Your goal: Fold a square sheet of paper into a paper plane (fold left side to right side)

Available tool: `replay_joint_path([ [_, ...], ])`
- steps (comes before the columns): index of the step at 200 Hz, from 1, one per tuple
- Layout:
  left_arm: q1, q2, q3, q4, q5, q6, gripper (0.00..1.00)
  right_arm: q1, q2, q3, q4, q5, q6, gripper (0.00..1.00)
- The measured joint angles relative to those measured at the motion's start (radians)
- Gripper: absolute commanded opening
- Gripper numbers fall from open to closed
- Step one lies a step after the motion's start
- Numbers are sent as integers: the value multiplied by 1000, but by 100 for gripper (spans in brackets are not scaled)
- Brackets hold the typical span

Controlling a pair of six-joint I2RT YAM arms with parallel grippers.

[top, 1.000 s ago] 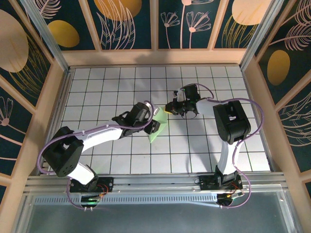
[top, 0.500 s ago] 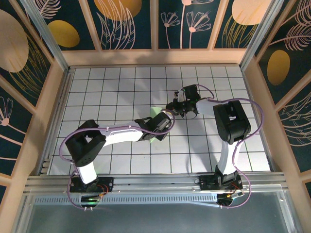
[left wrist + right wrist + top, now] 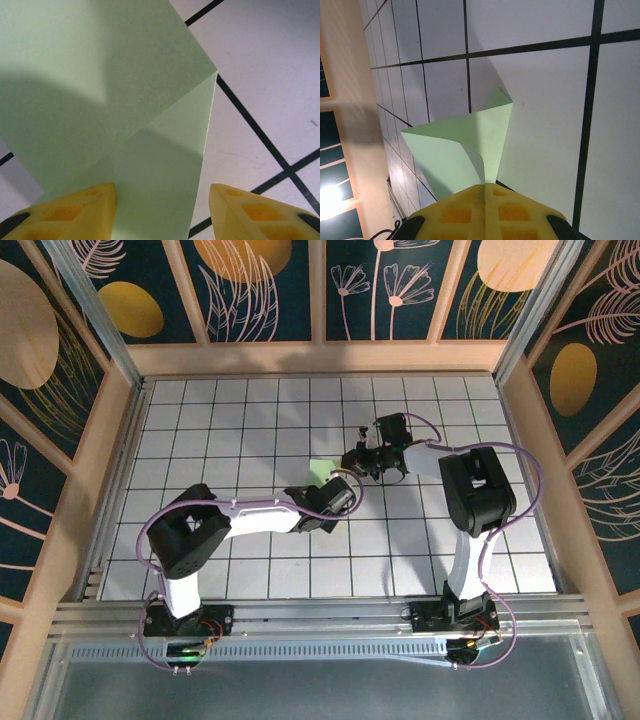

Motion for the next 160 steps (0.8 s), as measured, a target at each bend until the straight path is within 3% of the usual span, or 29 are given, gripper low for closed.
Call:
replay_joint_path([
  [58,-10,16,0,3,-47,-10,48,1,0,1,-7,5,3,0],
  [117,-10,17,0,11,-52,-28,26,1,0,1,-11,26,3,0],
  [160,-10,17,0,11,-55,-33,16,1,0,1,-17,34,2,0],
])
